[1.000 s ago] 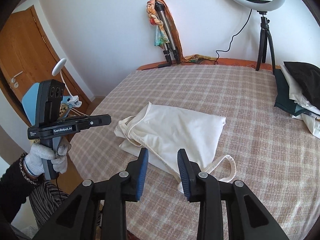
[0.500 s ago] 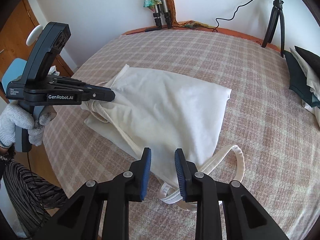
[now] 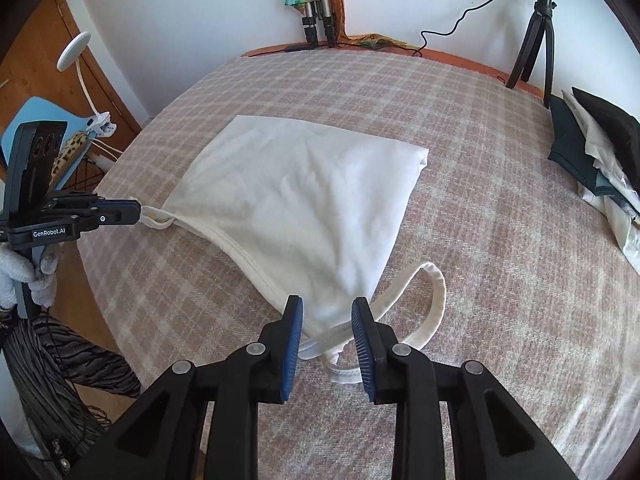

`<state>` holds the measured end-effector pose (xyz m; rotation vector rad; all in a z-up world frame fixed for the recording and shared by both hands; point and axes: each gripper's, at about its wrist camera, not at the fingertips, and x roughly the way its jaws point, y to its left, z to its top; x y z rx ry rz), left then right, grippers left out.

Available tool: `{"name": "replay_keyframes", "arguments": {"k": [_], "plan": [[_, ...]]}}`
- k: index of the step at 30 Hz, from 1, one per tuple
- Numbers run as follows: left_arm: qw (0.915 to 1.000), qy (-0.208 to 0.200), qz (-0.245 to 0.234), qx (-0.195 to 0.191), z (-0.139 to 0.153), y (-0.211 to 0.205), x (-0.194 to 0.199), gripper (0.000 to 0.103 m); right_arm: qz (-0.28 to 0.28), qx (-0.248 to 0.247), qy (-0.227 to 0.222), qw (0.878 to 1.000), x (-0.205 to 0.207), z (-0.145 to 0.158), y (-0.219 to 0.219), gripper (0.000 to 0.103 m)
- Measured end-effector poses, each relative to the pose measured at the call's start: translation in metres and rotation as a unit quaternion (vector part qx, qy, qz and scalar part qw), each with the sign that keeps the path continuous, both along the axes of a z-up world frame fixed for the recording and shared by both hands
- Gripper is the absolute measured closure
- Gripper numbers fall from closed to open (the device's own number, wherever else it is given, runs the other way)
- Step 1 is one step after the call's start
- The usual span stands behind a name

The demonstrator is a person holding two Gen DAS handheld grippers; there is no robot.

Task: Fold small clothes
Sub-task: 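Open both tools and move them to the folded camisole's edge, then grasp the folded camisole's edge with both tools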

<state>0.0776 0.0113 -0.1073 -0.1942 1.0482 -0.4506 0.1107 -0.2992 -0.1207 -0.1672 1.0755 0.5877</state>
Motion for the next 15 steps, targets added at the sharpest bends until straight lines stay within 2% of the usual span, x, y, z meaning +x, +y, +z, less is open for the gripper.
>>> {"name": "replay_keyframes", "arguments": {"k": [3, 6, 11, 13, 15], "plan": [[0.9998, -0.019, -0.001, 0.003, 0.007, -0.007, 0.011, 0.094, -0.009, 0.000, 0.004, 1.000, 0.001, -0.003, -0.003, 0.075], [0.9986, -0.031, -0.013, 0.041, 0.002, -0.021, 0.018, 0.094, -0.010, 0.000, 0.010, 1.000, 0.004, -0.006, -0.001, 0.075], [0.9975, 0.003, -0.047, 0.053, -0.026, -0.037, 0.008, 0.094, 0.014, -0.029, 0.005, 0.999, 0.000, -0.009, 0.003, 0.075], [0.9963, -0.010, -0.057, 0.063, -0.025, -0.039, -0.006, 0.093, 0.019, -0.036, 0.008, 0.999, -0.004, -0.010, -0.001, 0.075], [0.9959, 0.007, -0.074, 0.052, -0.023, -0.038, -0.014, 0.093, 0.020, -0.029, 0.010, 0.999, -0.008, -0.006, -0.009, 0.074]]}}
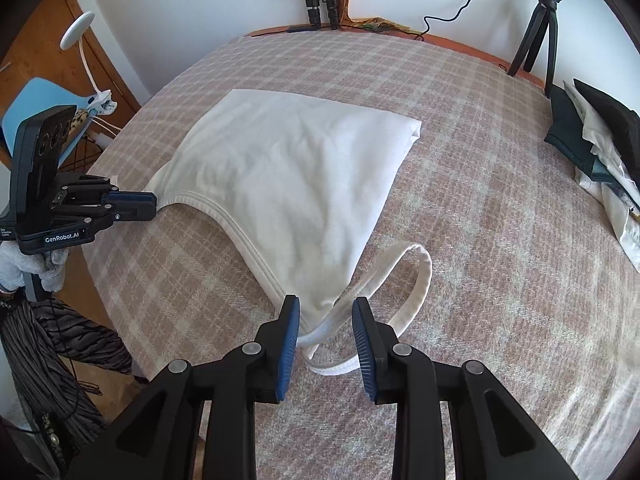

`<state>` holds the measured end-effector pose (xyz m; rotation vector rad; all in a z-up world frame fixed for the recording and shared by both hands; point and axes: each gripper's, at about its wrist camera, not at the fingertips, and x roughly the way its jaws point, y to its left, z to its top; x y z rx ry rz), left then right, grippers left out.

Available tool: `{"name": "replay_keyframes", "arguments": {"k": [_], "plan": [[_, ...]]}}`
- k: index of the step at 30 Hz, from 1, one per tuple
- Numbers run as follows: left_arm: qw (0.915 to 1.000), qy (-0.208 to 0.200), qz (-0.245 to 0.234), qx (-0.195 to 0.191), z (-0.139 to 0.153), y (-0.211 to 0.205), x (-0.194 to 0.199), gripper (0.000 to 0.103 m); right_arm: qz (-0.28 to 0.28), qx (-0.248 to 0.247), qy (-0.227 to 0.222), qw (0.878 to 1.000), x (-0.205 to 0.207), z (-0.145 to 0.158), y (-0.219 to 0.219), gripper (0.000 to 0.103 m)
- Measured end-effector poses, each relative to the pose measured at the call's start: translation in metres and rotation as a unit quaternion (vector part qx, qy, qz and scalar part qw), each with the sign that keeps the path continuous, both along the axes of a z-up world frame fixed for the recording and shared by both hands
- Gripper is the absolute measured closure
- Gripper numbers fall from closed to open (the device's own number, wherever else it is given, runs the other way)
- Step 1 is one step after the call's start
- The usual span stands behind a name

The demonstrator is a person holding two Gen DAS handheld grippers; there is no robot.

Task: Fold small clothes
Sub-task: 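Grasp the folded camisole's edge with both tools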

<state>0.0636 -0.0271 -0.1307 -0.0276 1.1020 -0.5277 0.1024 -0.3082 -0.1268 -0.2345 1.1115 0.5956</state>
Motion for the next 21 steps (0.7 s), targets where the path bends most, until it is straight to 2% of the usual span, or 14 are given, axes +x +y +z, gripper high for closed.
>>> {"name": "replay_keyframes", "arguments": {"k": [3, 5, 7, 8, 10, 13, 17, 19, 21], "plan": [[0.9999, -0.010, 0.008, -0.006, 0.008, 0.008, -0.009, 0.093, 0.003, 0.043, -0.003, 0.999, -0.005, 0.015, -0.014, 0.067], [0.9986, -0.013, 0.035, -0.038, 0.014, 0.021, -0.007, 0.088, -0.005, 0.085, -0.010, 0.996, -0.002, 0.025, -0.023, 0.065], [0.9942, -0.016, 0.074, -0.076, 0.020, 0.036, -0.002, 0.076, -0.031, 0.121, -0.013, 0.992, 0.009, 0.030, -0.032, 0.061], [0.9919, -0.019, 0.091, -0.087, 0.023, 0.042, 0.002, 0.070, -0.047, 0.137, -0.016, 0.989, 0.017, 0.031, -0.035, 0.054], [0.9875, -0.020, 0.120, -0.100, 0.022, 0.052, 0.010, 0.068, -0.082, 0.157, -0.016, 0.984, 0.035, 0.028, -0.040, 0.050], [0.9804, 0.006, 0.148, -0.130, 0.012, 0.060, 0.021, 0.068, -0.128, 0.178, -0.013, 0.976, 0.066, 0.021, -0.043, 0.051], [0.9800, 0.020, 0.153, -0.126, 0.000, 0.055, 0.029, 0.068, -0.171, 0.223, 0.018, 0.960, 0.103, 0.007, -0.044, 0.051], [0.9795, 0.026, 0.153, -0.128, -0.005, 0.053, 0.029, 0.068, -0.177, 0.234, 0.025, 0.956, 0.116, 0.003, -0.039, 0.051], [0.9808, 0.031, 0.148, -0.123, -0.009, 0.050, 0.029, 0.068, -0.181, 0.223, 0.030, 0.957, 0.128, -0.003, -0.031, 0.051]]}}
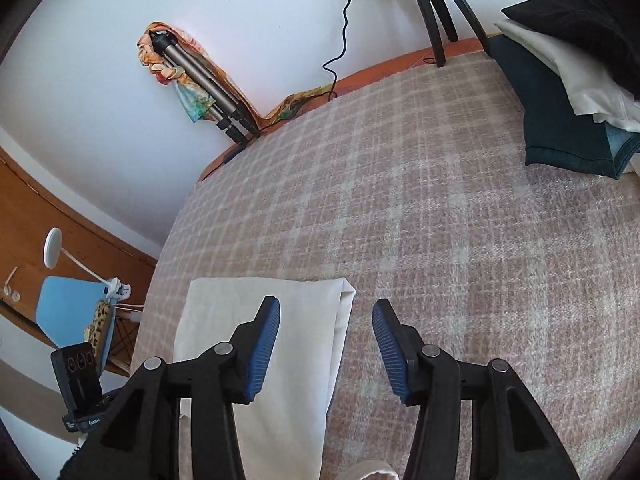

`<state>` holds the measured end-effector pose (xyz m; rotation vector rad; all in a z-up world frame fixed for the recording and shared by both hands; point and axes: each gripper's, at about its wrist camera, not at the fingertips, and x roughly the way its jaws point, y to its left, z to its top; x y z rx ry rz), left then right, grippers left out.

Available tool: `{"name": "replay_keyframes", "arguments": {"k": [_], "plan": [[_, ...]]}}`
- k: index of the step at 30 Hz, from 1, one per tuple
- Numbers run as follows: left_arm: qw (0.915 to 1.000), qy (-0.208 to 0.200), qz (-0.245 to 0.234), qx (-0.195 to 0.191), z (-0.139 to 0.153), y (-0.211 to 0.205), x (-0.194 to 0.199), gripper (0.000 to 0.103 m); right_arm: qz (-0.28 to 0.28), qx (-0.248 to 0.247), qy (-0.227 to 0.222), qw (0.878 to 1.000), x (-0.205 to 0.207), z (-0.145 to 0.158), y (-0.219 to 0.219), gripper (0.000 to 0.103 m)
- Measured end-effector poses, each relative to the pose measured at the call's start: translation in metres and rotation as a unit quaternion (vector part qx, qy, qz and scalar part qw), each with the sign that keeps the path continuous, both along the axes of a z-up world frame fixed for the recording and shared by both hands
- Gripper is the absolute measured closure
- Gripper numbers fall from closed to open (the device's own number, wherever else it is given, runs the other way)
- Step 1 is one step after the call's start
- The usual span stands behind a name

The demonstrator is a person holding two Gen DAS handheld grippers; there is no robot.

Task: Fold small clothes
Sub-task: 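Grasp the folded camisole's edge with both tools, then lift the folded camisole with both tools and carry it onto the clothes stack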

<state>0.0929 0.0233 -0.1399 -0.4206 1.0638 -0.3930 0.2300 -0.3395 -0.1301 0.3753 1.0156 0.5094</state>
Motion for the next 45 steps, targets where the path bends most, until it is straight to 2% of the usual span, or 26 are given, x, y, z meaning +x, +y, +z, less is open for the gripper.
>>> {"name": "replay_keyframes", "arguments": {"k": [3, 4, 7, 8, 11, 15, 17, 19, 21, 23, 26, 29, 32, 35, 39, 42, 45], "plan": [[1.0000, 0.001, -0.006, 0.002, -0.003, -0.001, -0.001, 0.068, 0.003, -0.019, 0.013, 1.000, 0.012, -0.011, 0.010, 0.053], [1.0000, -0.001, -0.007, 0.002, -0.004, 0.000, -0.001, 0.068, 0.001, -0.018, 0.010, 1.000, 0.013, -0.012, 0.012, 0.058], [0.9999, -0.003, -0.011, 0.000, -0.005, 0.002, 0.000, 0.068, 0.012, 0.008, 0.021, 1.000, 0.019, -0.016, 0.014, 0.092], [0.9999, -0.004, -0.012, 0.000, -0.005, 0.002, -0.001, 0.068, 0.011, 0.001, 0.016, 1.000, 0.020, -0.016, 0.016, 0.100], [0.9999, -0.001, -0.011, -0.004, -0.006, 0.004, 0.001, 0.068, 0.006, -0.034, 0.000, 0.999, 0.023, -0.013, 0.021, 0.103], [0.9993, 0.007, 0.020, -0.030, -0.006, 0.018, 0.000, 0.068, -0.008, -0.051, -0.017, 0.999, 0.022, -0.007, 0.022, 0.103], [0.9979, 0.016, 0.042, -0.046, -0.008, 0.027, 0.000, 0.062, -0.008, -0.056, -0.017, 0.998, 0.018, -0.003, 0.019, 0.088], [0.9964, 0.023, 0.054, -0.061, -0.010, 0.032, 0.003, 0.054, -0.001, -0.033, -0.002, 0.999, 0.014, -0.002, 0.013, 0.075], [0.9948, 0.032, 0.056, -0.079, -0.014, 0.035, 0.007, 0.051, -0.003, -0.031, -0.001, 1.000, 0.006, 0.001, 0.008, 0.068], [0.9935, 0.033, 0.055, -0.094, -0.014, 0.035, 0.011, 0.041, 0.007, -0.005, 0.016, 1.000, -0.004, 0.001, 0.001, 0.065], [0.9915, 0.037, 0.055, -0.112, -0.015, 0.033, 0.015, 0.034, 0.015, 0.015, 0.037, 0.999, -0.018, -0.006, -0.007, 0.065], [0.9886, 0.043, 0.051, -0.135, -0.017, 0.029, 0.018, 0.034, 0.022, 0.046, 0.060, 0.997, -0.028, -0.017, -0.014, 0.061], [0.9888, 0.039, 0.052, -0.135, -0.016, 0.025, 0.022, 0.034, 0.022, 0.060, 0.081, 0.995, -0.032, -0.031, -0.016, 0.061], [0.9863, 0.042, 0.053, -0.151, -0.017, 0.020, 0.027, 0.036, 0.027, 0.071, 0.079, 0.994, -0.032, -0.031, -0.014, 0.060], [0.9866, 0.039, 0.047, -0.151, -0.017, 0.013, 0.034, 0.037, 0.038, 0.086, 0.084, 0.992, -0.028, -0.036, -0.006, 0.062], [0.9861, 0.045, 0.043, -0.154, -0.021, 0.010, 0.040, 0.051, 0.040, 0.092, 0.083, 0.991, -0.026, -0.037, -0.002, 0.062], [0.9870, 0.049, 0.039, -0.148, -0.022, 0.004, 0.045, 0.064, 0.038, 0.100, 0.083, 0.991, -0.023, -0.040, 0.001, 0.067]]}}
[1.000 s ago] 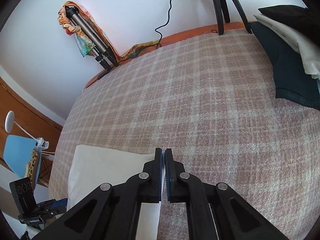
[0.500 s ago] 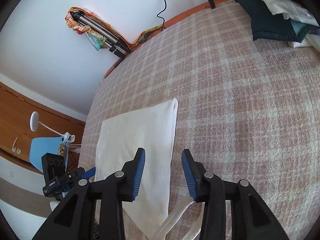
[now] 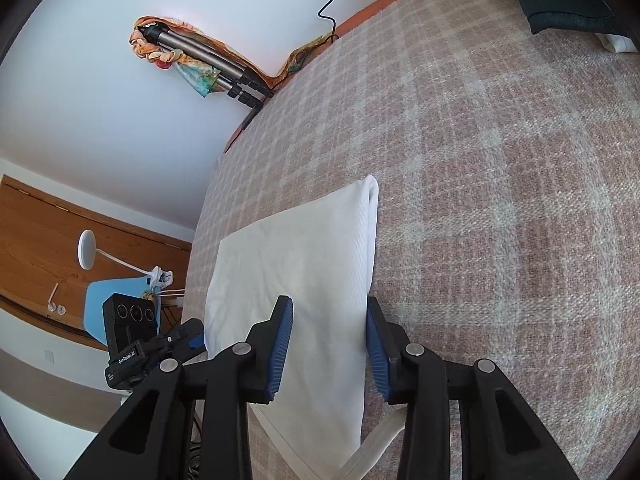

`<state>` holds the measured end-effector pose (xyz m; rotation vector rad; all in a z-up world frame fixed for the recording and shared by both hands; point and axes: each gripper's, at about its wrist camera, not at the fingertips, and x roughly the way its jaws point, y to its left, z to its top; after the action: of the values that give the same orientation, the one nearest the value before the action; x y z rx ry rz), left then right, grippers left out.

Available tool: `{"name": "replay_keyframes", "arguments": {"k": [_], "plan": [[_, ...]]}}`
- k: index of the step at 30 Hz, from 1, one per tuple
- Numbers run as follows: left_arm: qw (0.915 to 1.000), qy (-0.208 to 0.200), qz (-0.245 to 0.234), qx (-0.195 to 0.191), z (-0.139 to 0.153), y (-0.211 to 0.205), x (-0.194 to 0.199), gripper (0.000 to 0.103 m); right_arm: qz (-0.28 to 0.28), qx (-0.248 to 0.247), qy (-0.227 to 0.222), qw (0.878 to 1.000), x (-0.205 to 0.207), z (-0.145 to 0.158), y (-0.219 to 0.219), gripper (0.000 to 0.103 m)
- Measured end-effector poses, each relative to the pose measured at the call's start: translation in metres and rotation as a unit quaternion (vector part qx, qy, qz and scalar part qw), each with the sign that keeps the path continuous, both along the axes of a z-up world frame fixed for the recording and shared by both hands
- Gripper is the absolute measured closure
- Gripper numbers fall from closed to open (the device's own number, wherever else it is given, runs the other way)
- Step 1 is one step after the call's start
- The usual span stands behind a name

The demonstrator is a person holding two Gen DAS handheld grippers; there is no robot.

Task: Fold small clothes
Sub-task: 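Lift the folded camisole with both tools and carry it onto the clothes stack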

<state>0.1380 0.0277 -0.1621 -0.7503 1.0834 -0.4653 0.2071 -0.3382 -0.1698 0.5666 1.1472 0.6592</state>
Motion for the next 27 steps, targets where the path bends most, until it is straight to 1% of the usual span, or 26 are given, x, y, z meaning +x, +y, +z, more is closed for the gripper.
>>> {"name": "replay_keyframes", "arguments": {"k": [2, 3, 4, 5, 7, 10, 12, 19, 22, 27], "plan": [[0.9999, -0.001, 0.000, 0.016, 0.000, -0.003, 0.001, 0.080, 0.000, -0.008, -0.002, 1.000, 0.001, -0.001, 0.002, 0.077], [0.9997, 0.000, 0.000, 0.024, -0.001, -0.004, 0.001, 0.082, 0.000, -0.012, -0.003, 1.000, 0.002, -0.001, 0.004, 0.079], [0.9996, -0.002, 0.001, 0.028, -0.001, -0.005, 0.001, 0.085, 0.000, -0.018, -0.005, 1.000, 0.002, 0.000, 0.005, 0.085], [0.9994, -0.005, 0.002, 0.035, 0.001, -0.008, 0.001, 0.087, 0.001, -0.022, -0.008, 1.000, 0.003, 0.001, 0.007, 0.087], [0.9984, -0.016, 0.000, 0.054, 0.005, -0.012, -0.001, 0.090, 0.005, -0.030, -0.017, 0.999, 0.002, 0.005, 0.010, 0.095], [0.9947, -0.044, -0.010, 0.093, 0.016, -0.021, -0.005, 0.092, 0.010, -0.062, -0.044, 0.997, -0.004, 0.016, 0.018, 0.097], [0.9924, -0.060, -0.012, 0.107, 0.023, -0.025, -0.008, 0.093, 0.012, -0.077, -0.063, 0.995, -0.008, 0.025, 0.022, 0.097], [0.9876, -0.094, -0.023, 0.123, 0.040, -0.038, -0.012, 0.093, 0.010, -0.114, -0.117, 0.987, -0.023, 0.054, 0.028, 0.098], [0.9860, -0.106, -0.028, 0.125, 0.048, -0.046, -0.012, 0.093, 0.006, -0.120, -0.137, 0.983, -0.028, 0.067, 0.023, 0.098], [0.9798, -0.141, -0.047, 0.133, 0.070, -0.069, -0.010, 0.093, -0.004, -0.135, -0.170, 0.976, -0.036, 0.090, 0.004, 0.098]]}}
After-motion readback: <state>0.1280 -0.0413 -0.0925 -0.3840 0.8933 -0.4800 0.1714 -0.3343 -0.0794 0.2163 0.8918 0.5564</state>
